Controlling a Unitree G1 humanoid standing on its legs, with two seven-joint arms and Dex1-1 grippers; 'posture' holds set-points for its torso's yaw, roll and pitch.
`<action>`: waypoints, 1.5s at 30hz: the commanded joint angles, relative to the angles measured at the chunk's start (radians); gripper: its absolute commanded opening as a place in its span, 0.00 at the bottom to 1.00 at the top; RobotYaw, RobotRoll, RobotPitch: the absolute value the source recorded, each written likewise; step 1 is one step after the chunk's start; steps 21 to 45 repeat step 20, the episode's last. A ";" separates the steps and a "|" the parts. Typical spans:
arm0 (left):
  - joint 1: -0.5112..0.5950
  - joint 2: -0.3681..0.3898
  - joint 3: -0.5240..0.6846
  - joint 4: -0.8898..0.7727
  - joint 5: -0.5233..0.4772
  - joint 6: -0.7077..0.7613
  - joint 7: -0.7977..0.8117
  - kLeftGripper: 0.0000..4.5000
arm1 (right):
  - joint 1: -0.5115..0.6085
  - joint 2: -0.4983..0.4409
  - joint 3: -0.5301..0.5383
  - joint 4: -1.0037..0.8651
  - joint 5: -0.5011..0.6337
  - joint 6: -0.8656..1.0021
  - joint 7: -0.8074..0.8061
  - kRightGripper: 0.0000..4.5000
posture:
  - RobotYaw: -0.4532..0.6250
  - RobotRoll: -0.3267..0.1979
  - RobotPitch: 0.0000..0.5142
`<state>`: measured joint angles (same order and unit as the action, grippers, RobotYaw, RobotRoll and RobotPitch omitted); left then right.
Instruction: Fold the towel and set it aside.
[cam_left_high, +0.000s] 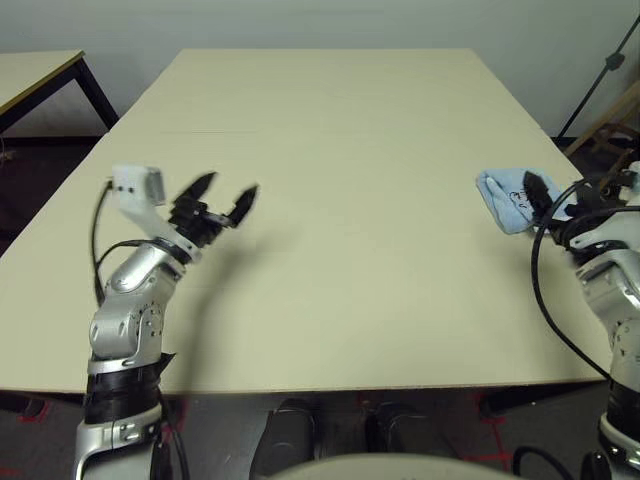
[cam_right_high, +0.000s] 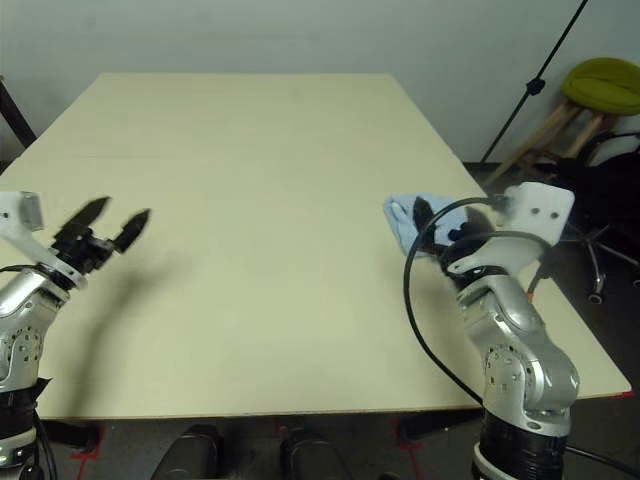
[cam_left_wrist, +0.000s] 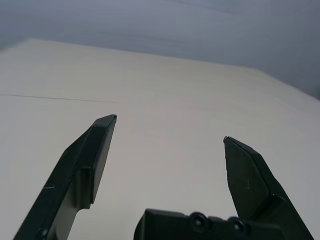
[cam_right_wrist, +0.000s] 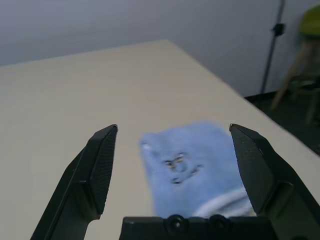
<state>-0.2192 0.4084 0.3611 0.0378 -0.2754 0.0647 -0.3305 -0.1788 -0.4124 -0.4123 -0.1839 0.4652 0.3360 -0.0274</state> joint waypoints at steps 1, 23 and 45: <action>-0.012 -0.016 0.045 0.123 0.057 -0.102 0.107 1.00 | -0.023 0.035 -0.015 0.121 -0.042 -0.093 0.016 0.99 | 0.49 0.62 0.13; -0.051 0.005 0.030 0.285 0.068 -0.185 0.132 1.00 | -0.094 0.150 0.025 0.194 -0.124 -0.171 0.007 0.99 | 0.49 0.62 0.11; -0.051 0.005 0.030 0.285 0.068 -0.185 0.132 1.00 | -0.094 0.150 0.025 0.194 -0.124 -0.171 0.007 0.99 | 0.49 0.62 0.11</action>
